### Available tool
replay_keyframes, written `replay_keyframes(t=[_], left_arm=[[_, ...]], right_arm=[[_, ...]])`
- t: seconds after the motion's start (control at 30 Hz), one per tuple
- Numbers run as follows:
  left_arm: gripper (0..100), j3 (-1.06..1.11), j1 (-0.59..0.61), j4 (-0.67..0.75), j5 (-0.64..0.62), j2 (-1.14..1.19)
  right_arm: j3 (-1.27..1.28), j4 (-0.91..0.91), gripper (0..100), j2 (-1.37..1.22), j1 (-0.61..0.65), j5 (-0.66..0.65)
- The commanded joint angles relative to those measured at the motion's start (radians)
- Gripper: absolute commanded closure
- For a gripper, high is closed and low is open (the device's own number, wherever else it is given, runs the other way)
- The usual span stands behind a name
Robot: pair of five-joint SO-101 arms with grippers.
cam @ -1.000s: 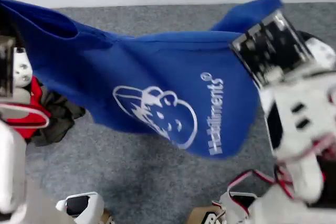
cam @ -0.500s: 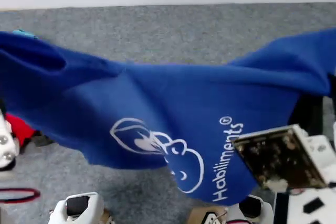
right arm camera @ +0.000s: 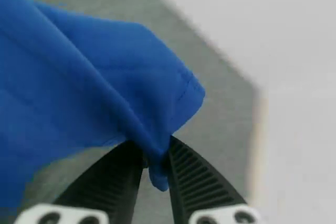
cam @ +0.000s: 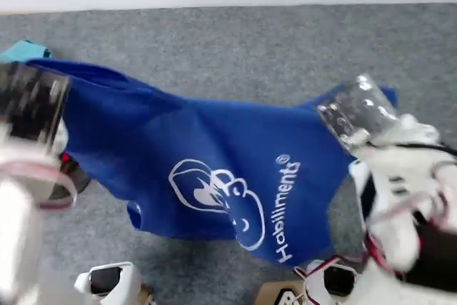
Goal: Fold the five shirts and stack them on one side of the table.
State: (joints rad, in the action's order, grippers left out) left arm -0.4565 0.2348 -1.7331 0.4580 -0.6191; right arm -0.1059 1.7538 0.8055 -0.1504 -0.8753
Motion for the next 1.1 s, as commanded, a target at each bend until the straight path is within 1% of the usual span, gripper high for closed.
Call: replay_keyframes(t=[0.0, 0.1, 0.2, 0.27, 0.37, 0.47, 0.53, 0.57, 0.67, 0.7, 0.77, 0.87, 1.07], left_arm=[[99, 0.348, 0.0, 0.126, 0.02, 0.011], [99, 0.615, 0.0, 0.338, 0.048, 0.011], [99, 0.791, -0.012, 0.517, 0.052, 0.011], [99, 0.883, -0.029, 0.586, 0.058, 0.011], [99, 0.987, -0.068, 0.628, 0.058, 0.011], [99, 1.056, -0.095, 0.631, 0.058, 0.011], [99, 1.084, -0.092, 0.631, 0.058, 0.011], [99, 1.092, -0.084, 0.631, 0.058, 0.011], [99, 1.101, -0.034, 0.626, 0.075, 0.011], [99, 1.102, -0.005, 0.626, 0.092, 0.011], [99, 1.102, 0.055, 0.626, 0.107, 0.011], [99, 1.104, 0.101, 0.626, 0.107, 0.011], [99, 1.141, 0.091, 0.632, 0.109, 0.011]], right_arm=[[0.218, -0.053, 98.8, -0.005, 0.077, -0.009], [0.425, -0.259, 98.8, -0.005, 0.096, -0.011], [0.6, -0.495, 98.8, -0.028, 0.097, -0.017], [0.664, -0.599, 98.8, -0.082, 0.097, -0.046], [0.694, -0.687, 98.8, -0.2, 0.097, -0.051], [0.687, -0.691, 98.5, -0.317, 0.099, -0.051], [0.658, -0.622, 96.7, -0.358, 0.099, -0.052], [0.635, -0.57, 93.7, -0.366, 0.097, -0.052], [0.557, -0.438, 79.8, -0.372, 0.079, -0.044], [0.531, -0.418, 75.8, -0.372, 0.065, -0.025], [0.48, -0.418, 71.6, -0.383, 0.047, 0.029], [0.443, -0.449, 71.4, -0.42, 0.048, 0.048], [0.359, -0.487, 71.4, -0.604, 0.099, 0.069]])
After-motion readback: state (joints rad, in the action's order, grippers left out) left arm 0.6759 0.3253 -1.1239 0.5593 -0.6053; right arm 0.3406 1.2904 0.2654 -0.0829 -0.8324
